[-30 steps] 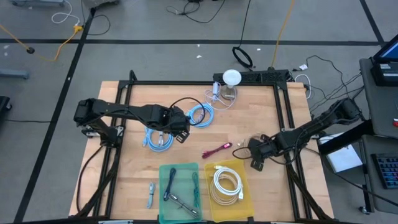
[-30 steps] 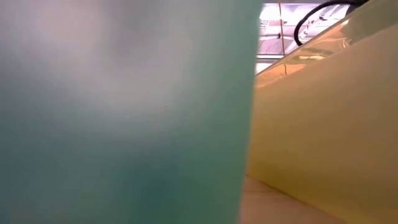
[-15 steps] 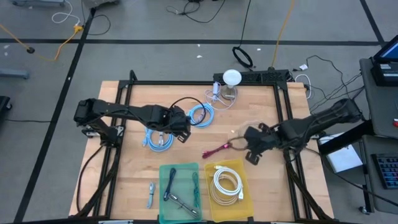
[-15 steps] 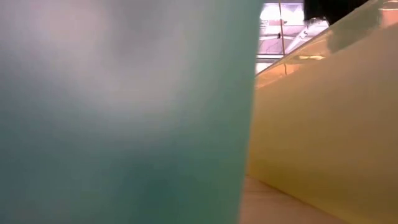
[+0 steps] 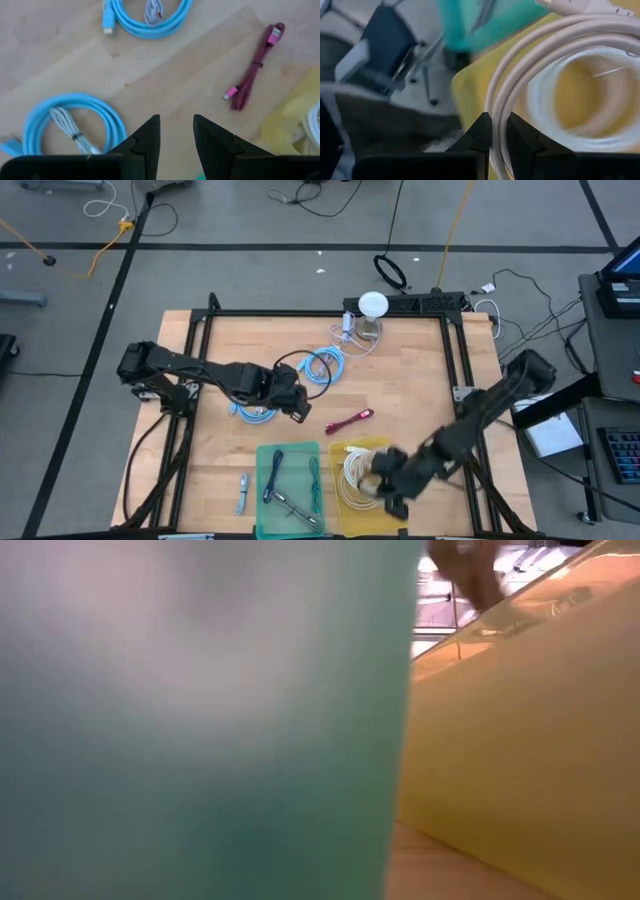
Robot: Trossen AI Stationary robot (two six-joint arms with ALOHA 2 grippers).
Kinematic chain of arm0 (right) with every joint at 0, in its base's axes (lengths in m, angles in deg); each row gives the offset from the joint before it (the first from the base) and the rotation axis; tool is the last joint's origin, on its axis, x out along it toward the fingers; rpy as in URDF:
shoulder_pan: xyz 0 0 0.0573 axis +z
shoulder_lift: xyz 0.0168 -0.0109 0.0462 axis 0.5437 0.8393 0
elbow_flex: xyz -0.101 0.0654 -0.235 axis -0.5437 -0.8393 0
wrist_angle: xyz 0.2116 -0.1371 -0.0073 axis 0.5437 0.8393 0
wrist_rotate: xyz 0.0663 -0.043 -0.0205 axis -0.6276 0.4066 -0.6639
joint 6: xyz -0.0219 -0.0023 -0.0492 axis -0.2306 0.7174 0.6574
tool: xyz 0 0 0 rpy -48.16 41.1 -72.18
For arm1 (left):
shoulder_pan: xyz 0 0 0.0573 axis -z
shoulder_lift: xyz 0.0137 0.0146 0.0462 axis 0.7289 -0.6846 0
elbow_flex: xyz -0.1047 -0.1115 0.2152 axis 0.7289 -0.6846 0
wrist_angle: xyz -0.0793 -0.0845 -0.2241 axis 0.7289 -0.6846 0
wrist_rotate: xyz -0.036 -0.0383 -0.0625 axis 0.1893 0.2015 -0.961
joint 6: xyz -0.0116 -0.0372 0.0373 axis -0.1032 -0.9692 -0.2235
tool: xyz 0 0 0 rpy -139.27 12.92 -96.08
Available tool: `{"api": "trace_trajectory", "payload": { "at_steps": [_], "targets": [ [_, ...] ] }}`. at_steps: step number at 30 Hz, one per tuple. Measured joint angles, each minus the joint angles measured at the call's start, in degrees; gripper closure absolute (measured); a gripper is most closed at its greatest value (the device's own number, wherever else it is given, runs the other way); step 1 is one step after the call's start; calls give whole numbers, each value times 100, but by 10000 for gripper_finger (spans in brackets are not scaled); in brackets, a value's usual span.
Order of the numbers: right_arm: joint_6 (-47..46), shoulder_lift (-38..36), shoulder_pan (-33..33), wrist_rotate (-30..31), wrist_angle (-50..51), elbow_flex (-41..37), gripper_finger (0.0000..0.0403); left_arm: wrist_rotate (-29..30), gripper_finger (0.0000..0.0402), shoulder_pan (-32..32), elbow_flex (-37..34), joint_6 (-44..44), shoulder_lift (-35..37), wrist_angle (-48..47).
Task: Pick & Place USB Port
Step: Put the brown hdmi cable into the yellow bin
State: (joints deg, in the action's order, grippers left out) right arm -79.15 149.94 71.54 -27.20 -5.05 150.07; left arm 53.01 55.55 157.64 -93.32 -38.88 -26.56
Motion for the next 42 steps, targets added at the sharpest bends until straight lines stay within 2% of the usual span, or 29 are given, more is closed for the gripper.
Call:
{"api": "trace_trajectory", "payload": {
  "at_steps": [3, 9, 15, 21, 33, 42],
  "targets": [
    [-7, 227, 224, -23, -481, -4, 372, 3, 282, 234, 0, -411, 0, 0],
    [-117, 370, 435, 432, -289, -2, 372, 110, 282, 732, 0, -1098, 0, 37],
    [114, 767, 255, 467, -373, 0, 372, 329, 282, 1106, 0, -1627, 0, 99],
    [423, 1234, 27, 140, -667, 3, 372, 413, 282, 1325, 0, -1863, 0, 113],
    [655, 1382, -456, 466, -612, 4, 370, 420, 282, 1427, 2, -1939, 0, 284],
    [613, 1106, -474, 484, -678, 2, 276, 422, 282, 1426, 4, -1887, 0, 325]
  ]
}}
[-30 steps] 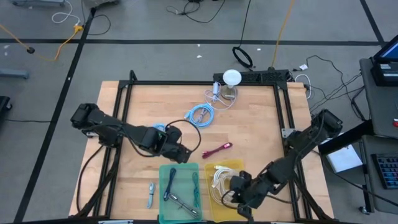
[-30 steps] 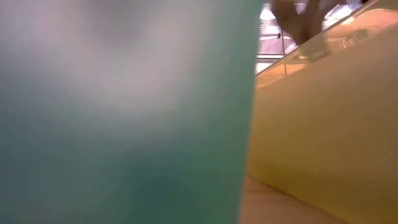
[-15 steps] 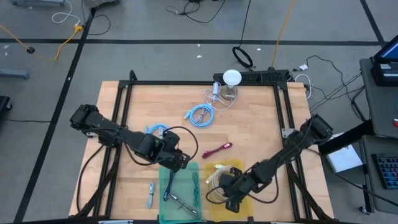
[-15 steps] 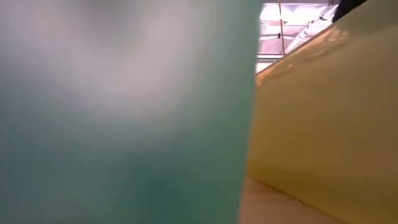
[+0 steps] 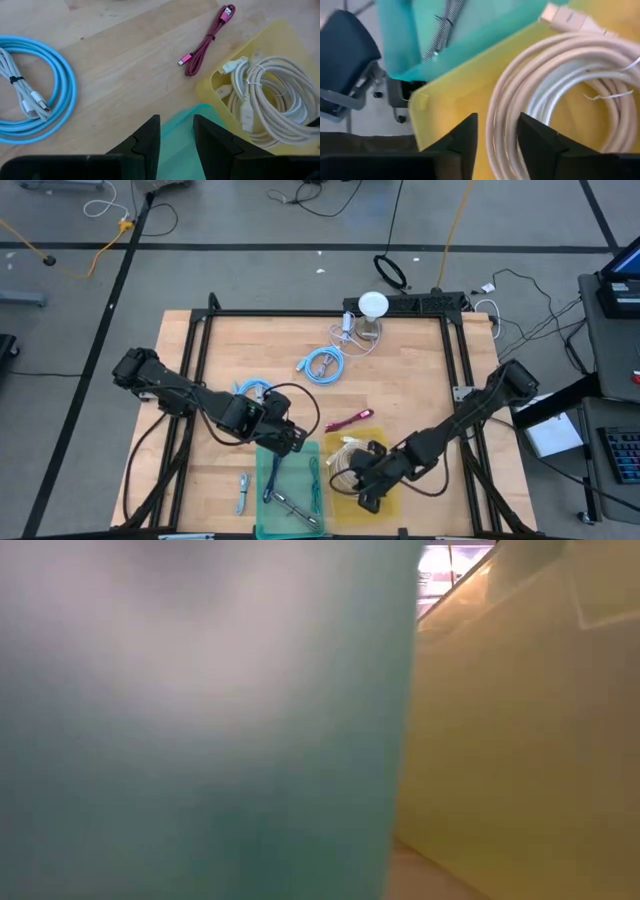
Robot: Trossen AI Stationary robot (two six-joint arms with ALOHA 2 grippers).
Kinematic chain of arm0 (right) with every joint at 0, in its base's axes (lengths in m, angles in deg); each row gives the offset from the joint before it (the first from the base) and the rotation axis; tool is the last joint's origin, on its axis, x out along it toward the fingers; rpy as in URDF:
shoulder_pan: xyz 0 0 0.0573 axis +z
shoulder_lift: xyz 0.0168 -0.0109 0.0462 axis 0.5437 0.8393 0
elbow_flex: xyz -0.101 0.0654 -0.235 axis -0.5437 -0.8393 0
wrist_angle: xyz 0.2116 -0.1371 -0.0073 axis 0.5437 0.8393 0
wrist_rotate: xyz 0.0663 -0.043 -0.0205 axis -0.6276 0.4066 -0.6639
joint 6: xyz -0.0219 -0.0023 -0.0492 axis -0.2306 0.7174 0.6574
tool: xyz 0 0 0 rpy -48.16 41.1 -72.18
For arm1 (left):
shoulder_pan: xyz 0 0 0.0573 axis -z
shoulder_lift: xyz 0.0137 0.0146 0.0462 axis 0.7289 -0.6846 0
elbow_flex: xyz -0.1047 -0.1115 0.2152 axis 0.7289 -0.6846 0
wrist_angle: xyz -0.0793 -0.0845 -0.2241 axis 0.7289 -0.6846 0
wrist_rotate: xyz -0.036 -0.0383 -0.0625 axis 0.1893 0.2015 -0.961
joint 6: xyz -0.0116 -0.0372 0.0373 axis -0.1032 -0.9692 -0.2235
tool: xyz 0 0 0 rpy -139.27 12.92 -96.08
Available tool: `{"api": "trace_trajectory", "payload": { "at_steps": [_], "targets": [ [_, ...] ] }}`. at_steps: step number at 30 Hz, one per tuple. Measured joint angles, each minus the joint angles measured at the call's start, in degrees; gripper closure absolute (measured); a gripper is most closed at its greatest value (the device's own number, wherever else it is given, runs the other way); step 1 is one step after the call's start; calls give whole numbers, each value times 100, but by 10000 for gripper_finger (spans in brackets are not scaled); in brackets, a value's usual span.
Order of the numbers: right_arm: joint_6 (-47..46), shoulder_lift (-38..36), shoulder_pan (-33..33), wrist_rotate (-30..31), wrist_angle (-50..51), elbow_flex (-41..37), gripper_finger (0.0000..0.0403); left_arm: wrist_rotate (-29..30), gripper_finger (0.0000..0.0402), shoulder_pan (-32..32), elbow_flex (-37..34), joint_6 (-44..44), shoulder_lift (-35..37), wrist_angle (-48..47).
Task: Pick & Place USB Port
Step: Put the brown hdmi cable into the yellow bin, then put the white charger cable into the green bin
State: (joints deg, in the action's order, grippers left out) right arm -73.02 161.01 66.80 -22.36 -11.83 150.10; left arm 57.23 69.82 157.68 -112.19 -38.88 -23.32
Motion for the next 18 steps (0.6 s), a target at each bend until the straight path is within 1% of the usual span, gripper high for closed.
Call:
{"api": "trace_trajectory", "payload": {
  "at_steps": [2, 7, 11, 15, 18],
  "targets": [
    [41, -199, -4, 23, 2, 0, 259, -2, 282, 0, -2, 31, 0, 2],
    [195, -912, -6, 522, -61, 0, 234, -2, 282, -26, -2, 100, 0, 36],
    [347, -1516, -10, 925, -77, 0, 232, -2, 282, -127, -2, 195, 0, -19],
    [605, -2059, 60, 1432, -234, 0, 236, -11, 282, -345, 0, 245, 81, -398],
    [732, -2331, 117, 1765, -240, 2, 242, -106, 282, -539, 2, 579, 176, -433]
  ]
}}
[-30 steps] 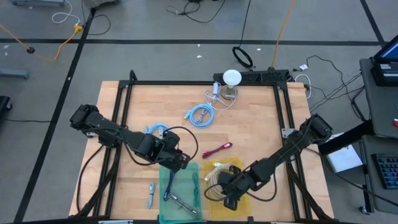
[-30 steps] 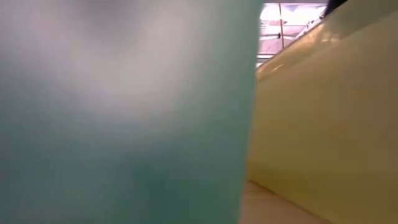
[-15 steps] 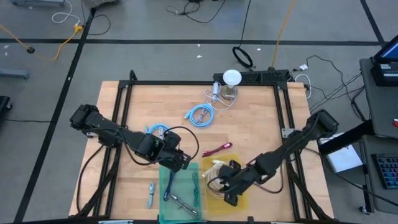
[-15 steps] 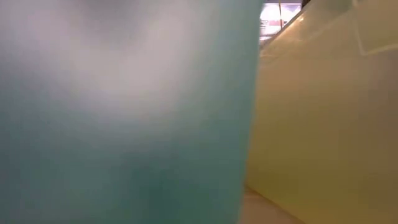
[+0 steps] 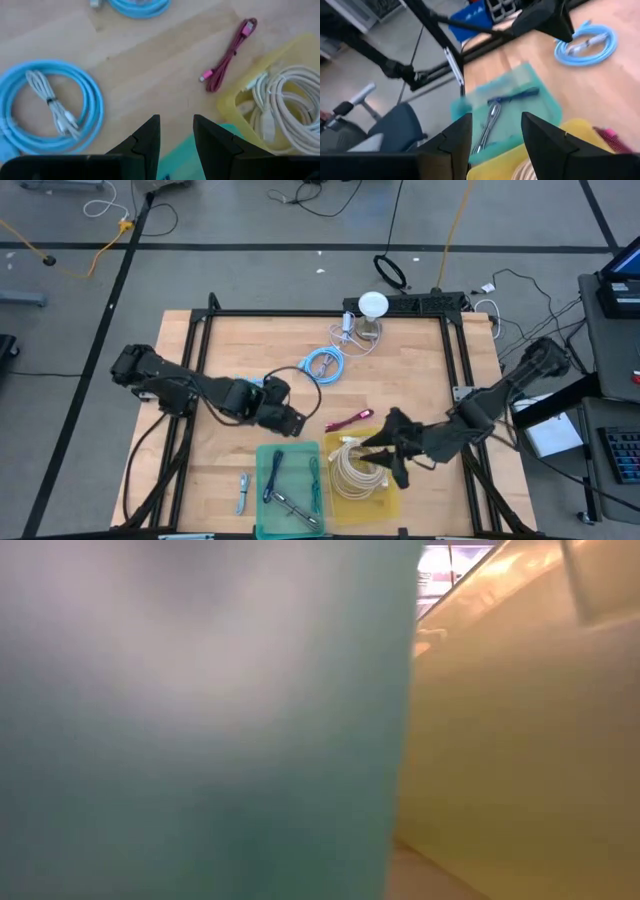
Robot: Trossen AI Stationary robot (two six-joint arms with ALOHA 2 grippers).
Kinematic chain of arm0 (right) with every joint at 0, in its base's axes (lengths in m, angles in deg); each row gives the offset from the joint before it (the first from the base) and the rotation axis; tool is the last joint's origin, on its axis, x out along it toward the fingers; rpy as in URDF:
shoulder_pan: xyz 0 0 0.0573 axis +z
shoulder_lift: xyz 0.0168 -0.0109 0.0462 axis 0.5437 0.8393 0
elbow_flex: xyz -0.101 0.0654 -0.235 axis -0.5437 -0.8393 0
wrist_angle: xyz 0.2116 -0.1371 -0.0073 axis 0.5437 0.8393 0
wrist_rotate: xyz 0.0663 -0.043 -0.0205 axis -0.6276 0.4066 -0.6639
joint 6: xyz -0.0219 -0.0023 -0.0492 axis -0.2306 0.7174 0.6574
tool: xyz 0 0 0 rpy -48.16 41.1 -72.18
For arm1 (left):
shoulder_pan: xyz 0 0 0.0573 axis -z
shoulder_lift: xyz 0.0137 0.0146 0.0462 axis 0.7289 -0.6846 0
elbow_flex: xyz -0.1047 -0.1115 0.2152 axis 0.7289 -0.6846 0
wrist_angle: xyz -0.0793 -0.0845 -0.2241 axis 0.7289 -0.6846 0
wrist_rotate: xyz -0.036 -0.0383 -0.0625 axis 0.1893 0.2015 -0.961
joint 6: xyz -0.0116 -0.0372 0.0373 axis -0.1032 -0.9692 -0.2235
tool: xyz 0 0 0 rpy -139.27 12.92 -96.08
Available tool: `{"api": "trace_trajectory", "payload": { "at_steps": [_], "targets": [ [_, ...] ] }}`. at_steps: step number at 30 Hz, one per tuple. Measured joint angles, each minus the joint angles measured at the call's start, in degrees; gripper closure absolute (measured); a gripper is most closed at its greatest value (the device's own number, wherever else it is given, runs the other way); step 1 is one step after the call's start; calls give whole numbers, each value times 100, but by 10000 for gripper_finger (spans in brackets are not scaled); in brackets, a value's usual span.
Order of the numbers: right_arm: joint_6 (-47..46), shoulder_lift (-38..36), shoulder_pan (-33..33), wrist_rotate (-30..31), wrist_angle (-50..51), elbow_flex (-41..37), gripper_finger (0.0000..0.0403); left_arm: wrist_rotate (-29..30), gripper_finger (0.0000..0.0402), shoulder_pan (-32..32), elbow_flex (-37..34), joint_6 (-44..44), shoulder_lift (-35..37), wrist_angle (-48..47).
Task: Pick & Place USB Port
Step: Put the white charger cable into the green bin
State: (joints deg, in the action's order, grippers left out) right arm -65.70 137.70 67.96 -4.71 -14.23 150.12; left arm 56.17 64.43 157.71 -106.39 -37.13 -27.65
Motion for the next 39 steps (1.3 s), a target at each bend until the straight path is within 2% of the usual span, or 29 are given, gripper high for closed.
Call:
{"api": "trace_trajectory", "payload": {
  "at_steps": [3, 9, 13, 17, 20, 25, 30, 33, 35, 39],
  "targets": [
    [42, -144, -4, 200, 97, 0, 251, -114, 282, -276, 8, 274, 88, -317],
    [45, -163, -20, 431, 282, -2, 277, 33, 282, -964, 0, 88, 233, -2204],
    [37, -165, -22, 664, 271, -2, 280, -91, 282, -1596, 0, 830, 260, -2536],
    [30, -167, -51, 893, 299, -2, 267, -205, 282, -2147, -16, 1604, 252, -2442],
    [-117, -165, -167, 936, 402, -2, 252, -350, 282, -2493, -347, 2159, 256, -1977],
    [-123, -165, -367, 945, 435, -2, 224, -1139, 282, -3037, -1326, 2876, 250, -889],
    [-38, -165, -571, 925, 474, -2, 204, -2087, 282, -3196, -2084, 2911, 242, 448],
    [103, -165, -718, 862, 477, -2, 198, -2253, 281, -3167, -2122, 2821, 248, 459],
    [170, -165, -837, 607, 471, -2, 197, -2337, 278, -3085, -2122, 2660, 248, 378],
    [277, -165, -1044, 266, 472, -2, 198, -2613, 247, -2766, -2031, 2516, 251, -117]
  ]
}}
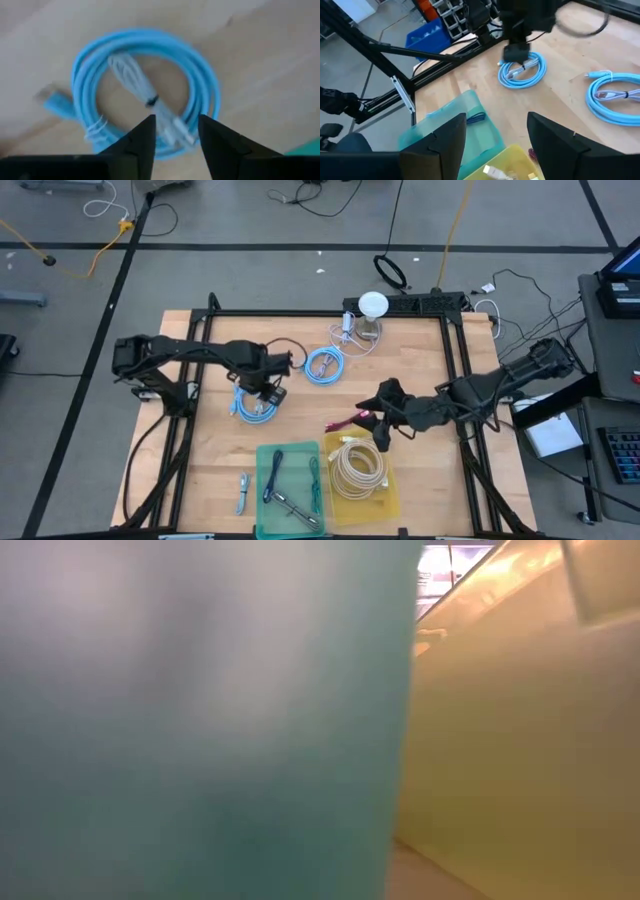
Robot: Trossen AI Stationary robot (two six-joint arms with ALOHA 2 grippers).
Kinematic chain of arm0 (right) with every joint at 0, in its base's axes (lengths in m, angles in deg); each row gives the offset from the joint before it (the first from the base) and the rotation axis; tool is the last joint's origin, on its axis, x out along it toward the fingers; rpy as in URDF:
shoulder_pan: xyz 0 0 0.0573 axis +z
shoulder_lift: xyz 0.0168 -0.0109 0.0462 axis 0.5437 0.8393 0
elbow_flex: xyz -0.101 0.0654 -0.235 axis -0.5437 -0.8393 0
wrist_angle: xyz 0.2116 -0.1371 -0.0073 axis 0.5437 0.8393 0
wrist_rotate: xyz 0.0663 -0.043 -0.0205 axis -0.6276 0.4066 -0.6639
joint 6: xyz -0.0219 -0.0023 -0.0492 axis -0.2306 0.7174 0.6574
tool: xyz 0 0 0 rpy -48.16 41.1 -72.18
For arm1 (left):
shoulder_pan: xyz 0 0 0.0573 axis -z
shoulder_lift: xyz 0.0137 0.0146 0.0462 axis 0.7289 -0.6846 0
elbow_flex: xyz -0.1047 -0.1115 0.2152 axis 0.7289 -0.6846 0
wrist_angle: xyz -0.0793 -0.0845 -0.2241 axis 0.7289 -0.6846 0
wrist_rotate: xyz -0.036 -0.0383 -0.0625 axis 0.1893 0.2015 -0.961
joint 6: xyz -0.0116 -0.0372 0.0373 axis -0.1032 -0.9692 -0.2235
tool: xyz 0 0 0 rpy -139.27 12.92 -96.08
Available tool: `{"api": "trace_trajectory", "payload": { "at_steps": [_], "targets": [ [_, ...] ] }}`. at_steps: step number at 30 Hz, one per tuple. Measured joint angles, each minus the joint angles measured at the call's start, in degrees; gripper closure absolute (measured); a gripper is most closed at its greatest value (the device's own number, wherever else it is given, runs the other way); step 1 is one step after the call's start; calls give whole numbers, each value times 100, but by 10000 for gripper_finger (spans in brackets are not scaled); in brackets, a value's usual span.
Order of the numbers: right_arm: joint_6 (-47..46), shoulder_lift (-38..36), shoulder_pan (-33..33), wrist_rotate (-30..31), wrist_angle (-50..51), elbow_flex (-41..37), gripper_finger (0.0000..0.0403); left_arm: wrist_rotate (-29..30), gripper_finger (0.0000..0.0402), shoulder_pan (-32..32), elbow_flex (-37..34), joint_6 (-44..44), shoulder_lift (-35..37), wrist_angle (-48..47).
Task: Pick & Place USB Port
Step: Put the white charger cable into the green bin
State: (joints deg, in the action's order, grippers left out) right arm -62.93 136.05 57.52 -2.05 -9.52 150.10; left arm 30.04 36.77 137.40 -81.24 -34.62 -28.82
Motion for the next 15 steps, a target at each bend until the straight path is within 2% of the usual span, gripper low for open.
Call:
{"api": "trace_trajectory", "payload": {
  "at_steps": [5, 8, 11, 15],
  "targets": [
    [130, 0, -103, -111, -7, 0, 198, 167, 177, 509, 4, -389, 0, -676],
    [243, 0, -130, -116, -77, 0, 198, 235, 143, 568, -30, -575, 0, -458],
    [345, 0, -163, -114, -208, 0, 199, 348, 128, 566, -30, -657, 0, -220],
    [366, 2, -183, -106, -245, 0, 199, 432, 132, 502, -33, -710, 0, -114]
  ]
}}
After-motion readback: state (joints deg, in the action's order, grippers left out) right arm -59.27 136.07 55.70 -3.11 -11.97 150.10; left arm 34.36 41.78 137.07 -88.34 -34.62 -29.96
